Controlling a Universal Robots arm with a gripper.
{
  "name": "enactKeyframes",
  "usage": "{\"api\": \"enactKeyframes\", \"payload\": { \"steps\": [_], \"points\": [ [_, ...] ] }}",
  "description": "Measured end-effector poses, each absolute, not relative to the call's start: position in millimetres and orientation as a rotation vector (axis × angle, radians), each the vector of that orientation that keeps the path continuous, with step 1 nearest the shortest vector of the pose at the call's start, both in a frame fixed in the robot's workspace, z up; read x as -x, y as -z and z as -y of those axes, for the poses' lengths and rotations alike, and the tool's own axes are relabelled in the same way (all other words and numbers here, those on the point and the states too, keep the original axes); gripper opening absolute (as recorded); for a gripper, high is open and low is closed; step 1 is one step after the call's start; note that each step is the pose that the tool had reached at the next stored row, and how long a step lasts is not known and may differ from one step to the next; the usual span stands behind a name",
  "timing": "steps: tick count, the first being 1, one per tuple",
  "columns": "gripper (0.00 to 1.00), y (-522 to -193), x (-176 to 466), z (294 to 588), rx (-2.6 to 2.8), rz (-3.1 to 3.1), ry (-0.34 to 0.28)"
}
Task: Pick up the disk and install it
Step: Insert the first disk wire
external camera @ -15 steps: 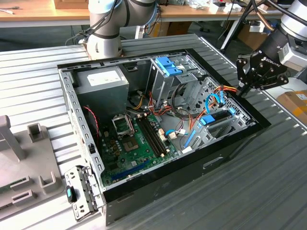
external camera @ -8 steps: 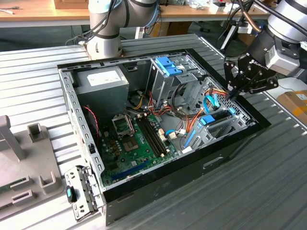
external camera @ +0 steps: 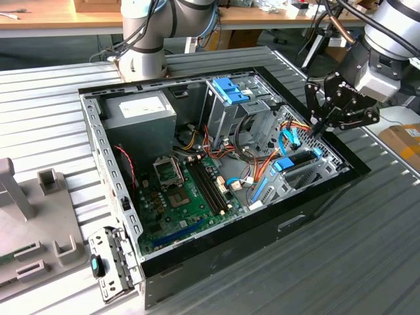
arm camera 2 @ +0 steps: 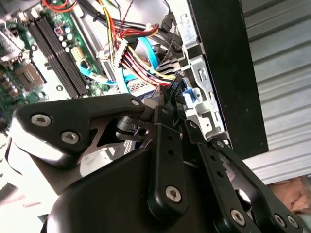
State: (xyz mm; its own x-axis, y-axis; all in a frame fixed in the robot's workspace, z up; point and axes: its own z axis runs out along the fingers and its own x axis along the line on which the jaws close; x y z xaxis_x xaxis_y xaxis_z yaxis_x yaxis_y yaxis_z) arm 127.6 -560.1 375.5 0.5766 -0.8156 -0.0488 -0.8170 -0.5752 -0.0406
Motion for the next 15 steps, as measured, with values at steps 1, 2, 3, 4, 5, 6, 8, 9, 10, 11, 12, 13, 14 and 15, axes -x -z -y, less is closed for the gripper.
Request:
{"api": "enactKeyframes", "payload": {
  "steps": [1,2,3,4,5,6,8,9,10,11,12,13,14,15],
  "points": [
    [0.16,-375.3,-127.6,560.1,2.726,-1.439,-0.037],
    [0.16,-375.2,-127.6,560.1,2.716,-1.459,-0.036],
    [0.16,-375.0,-127.6,560.1,2.696,-1.496,-0.035],
    [0.16,-374.4,-127.6,560.1,2.676,-1.53,-0.033],
    [0.16,-374.0,-127.3,560.1,2.668,-1.546,-0.032],
    [0.16,-374.0,-126.4,560.1,2.666,-1.551,-0.032],
    [0.16,-374.0,-126.2,560.1,2.666,-1.551,-0.031],
    [0.16,-374.0,-126.2,560.1,2.666,-1.551,-0.031],
    [0.16,-373.9,-126.1,560.1,2.666,-1.551,-0.032],
    [0.16,-373.8,-126.1,560.1,2.66,-1.561,-0.031],
    [0.16,-373.7,-126.1,560.1,2.65,-1.578,-0.031],
    [0.16,-373.6,-126.1,560.1,2.635,-1.603,-0.03],
    [0.16,-373.2,-126.1,560.1,2.599,-1.659,-0.028],
    [0.16,-372.9,-126.1,560.1,2.576,-1.694,-0.027]
  ]
}}
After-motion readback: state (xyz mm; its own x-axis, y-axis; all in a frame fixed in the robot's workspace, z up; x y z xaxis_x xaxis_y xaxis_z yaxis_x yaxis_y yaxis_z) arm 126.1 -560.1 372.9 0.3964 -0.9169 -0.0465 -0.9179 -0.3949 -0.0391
